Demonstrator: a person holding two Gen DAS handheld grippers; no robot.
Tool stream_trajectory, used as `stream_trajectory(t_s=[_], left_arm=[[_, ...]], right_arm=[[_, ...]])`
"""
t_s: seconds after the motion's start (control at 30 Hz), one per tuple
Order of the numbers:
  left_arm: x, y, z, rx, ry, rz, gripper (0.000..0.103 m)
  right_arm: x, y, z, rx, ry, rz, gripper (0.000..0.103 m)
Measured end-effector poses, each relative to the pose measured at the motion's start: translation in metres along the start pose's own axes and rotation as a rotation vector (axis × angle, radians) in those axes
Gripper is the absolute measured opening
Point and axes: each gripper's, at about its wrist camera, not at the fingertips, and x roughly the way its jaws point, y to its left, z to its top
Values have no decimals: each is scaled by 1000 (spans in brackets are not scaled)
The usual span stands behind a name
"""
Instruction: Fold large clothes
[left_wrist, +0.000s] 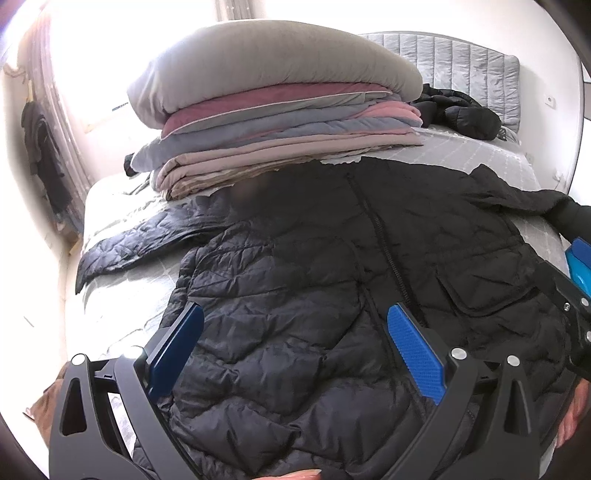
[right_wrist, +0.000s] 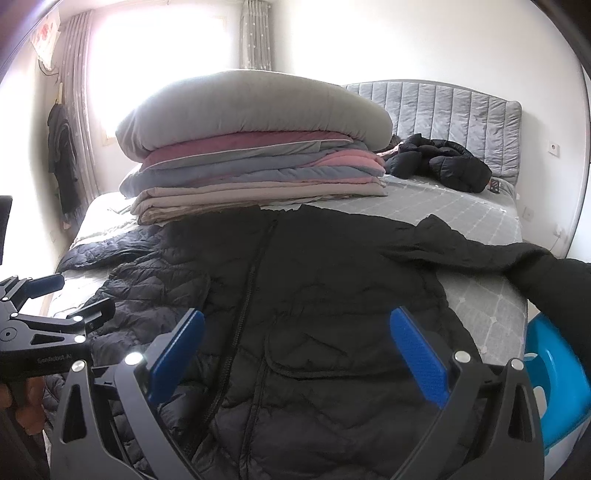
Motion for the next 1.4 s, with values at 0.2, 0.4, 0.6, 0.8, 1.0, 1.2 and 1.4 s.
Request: stream_trajectory(t_s=[0.2,0.4,0.6,0.8,1.0,1.2,1.4], left_arm=[[1,0,-1,3,3,7,96],[1,3,-2,-6,7,-1,96],[2,6,-1,-20,18,-13,96],[3,4,-2,-12,24,-10,96],[3,3,-3,-7,25,-5,96],[4,4,-2,-5,26,-6,96],[4,4,-2,-7,25,-5,96]], right_arm=[[2,0,1,-4,1,-3,97],[1,1,0,-8,-1,-2,97],[4,3,-2,-15,17,-1,97],[6,4,-2,-20,26,2,97],[7,5,-2,-23,33,5,97],[7,5,-2,-23,34,5,97],[8,7,-3,-27,36,6,97]])
